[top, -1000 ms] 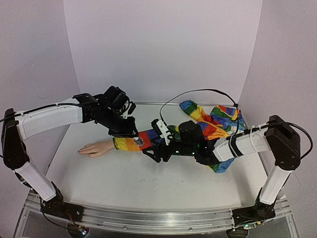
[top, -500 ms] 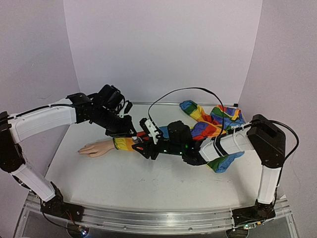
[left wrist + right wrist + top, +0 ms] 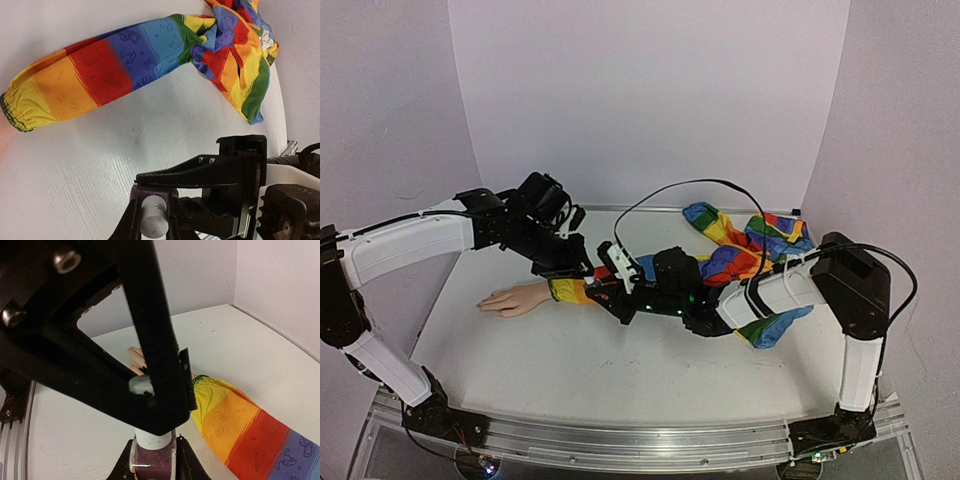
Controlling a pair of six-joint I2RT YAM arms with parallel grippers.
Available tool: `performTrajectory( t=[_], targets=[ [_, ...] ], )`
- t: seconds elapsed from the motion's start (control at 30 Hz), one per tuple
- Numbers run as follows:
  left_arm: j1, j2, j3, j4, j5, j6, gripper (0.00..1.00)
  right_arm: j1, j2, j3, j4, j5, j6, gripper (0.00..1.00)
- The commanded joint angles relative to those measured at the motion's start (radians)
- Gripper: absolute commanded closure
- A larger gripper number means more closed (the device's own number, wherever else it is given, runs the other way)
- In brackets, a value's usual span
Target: Paint the nails
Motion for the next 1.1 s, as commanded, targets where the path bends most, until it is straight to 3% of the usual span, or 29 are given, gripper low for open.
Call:
performTrajectory(
  t=[0.0,0.07,0.2,0.3,0.4,0.53,0.63,0.7,0.8,0.9,1.07],
  targets=[
    [-0.002,-0.04,0.015,0.013,0.023,0.0,1.0,0.013,0.006,0.05,0.102,0.027,0.02,0.98],
    [-0.002,-0.05,0.015,0.013,0.021,0.008,0.97,0.013,0.002,0.049,0.105,0.044,0.037,1.0],
    [-0.003,-0.102,-0.003,0.016,-0.018,0.051,0.52,0.012,-0.045,0.018,0.117,0.029,0.074,1.0],
    [-0.002,-0.191,-0.057,0.092,-0.031,0.105,0.24,-0.007,-0.101,-0.017,0.118,-0.073,0.131,1.0],
    [-0.002,-0.321,-0.169,0.296,0.088,0.182,0.09,-0.057,-0.145,-0.026,0.124,-0.259,0.247,1.0],
    [-0.001,-0.443,-0.295,0.546,0.348,0.246,0.04,-0.113,-0.155,-0.024,0.253,-0.579,0.432,1.0],
    [-0.002,-0.425,-0.264,0.574,0.513,0.282,0.04,-0.119,-0.153,-0.003,0.382,-0.759,0.566,1.0],
    [-0.002,-0.399,-0.24,0.577,0.599,0.308,0.07,-0.118,-0.151,-0.015,0.522,-0.797,0.665,1.0],
    [-0.002,-0.37,-0.207,0.578,0.622,0.313,0.12,-0.117,-0.151,0.006,0.566,-0.814,0.715,1.0],
    [-0.002,-0.358,-0.187,0.58,0.604,0.307,0.23,-0.116,-0.159,0.02,0.587,-0.834,0.729,1.0],
    [-0.002,-0.363,-0.194,0.582,0.517,0.298,0.23,-0.113,-0.168,0.019,0.589,-0.846,0.72,1.0]
  ],
)
